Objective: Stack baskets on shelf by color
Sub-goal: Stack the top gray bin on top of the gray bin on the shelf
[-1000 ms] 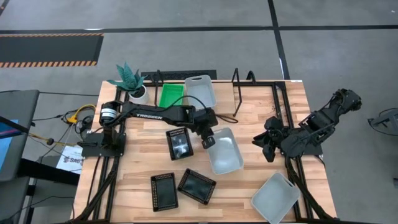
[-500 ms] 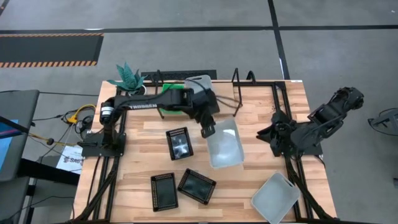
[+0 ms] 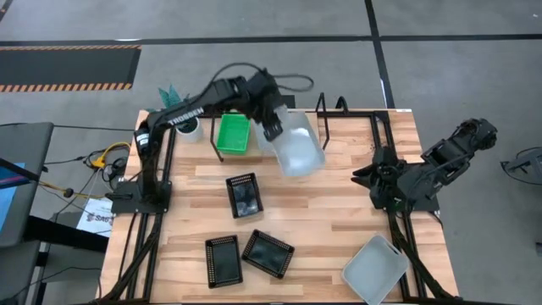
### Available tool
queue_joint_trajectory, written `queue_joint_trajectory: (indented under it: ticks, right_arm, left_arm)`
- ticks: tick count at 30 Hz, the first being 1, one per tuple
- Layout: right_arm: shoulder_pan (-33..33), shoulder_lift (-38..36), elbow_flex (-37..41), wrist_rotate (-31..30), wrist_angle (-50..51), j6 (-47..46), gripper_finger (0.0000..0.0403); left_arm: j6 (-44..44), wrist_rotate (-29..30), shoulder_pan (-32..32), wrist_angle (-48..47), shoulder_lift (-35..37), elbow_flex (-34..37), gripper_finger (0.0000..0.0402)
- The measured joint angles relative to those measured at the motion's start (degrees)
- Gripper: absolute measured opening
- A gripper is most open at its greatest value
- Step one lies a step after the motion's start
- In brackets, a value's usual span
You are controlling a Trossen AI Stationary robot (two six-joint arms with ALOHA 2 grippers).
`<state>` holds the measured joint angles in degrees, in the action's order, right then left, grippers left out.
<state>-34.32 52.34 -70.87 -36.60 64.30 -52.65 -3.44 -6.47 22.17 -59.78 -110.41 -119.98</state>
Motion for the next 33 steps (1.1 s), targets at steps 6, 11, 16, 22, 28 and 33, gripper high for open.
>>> queue_joint_trajectory:
  ticks: [6, 11, 16, 22, 28, 33]
  right_arm:
    - [4.5, 0.0, 0.0, 0.0, -0.1, 2.7, 0.0118]
    - [9.9, 0.0, 0.0, 0.3, -0.5, 4.8, 0.0118]
    - [15.9, 0.1, 0.0, 0.4, -1.3, 4.8, 0.0118]
    - [22.1, 0.2, 0.0, 0.7, -5.9, 8.1, 0.0118]
    - [26.7, 0.3, 0.0, 3.6, -7.7, 11.2, 0.0118]
    - [29.4, 0.3, 0.0, 3.7, -7.7, 12.7, 0.0118]
  left_arm:
    - [5.1, 0.1, 7.6, 0.1, 0.0, 0.0, 0.0]
    - [11.9, 0.0, 13.4, 0.1, 0.0, 0.0, 0.0]
    - [19.2, 0.7, 18.6, 0.4, 0.0, 0.0, 0.0]
    - [26.0, 0.9, 22.4, 0.9, -0.2, 0.4, 0.0]
    - [28.7, 0.5, 23.5, 0.8, -0.3, 2.2, 0.0]
    - [27.9, -2.1, 23.6, 1.4, -0.3, 3.7, 0.0]
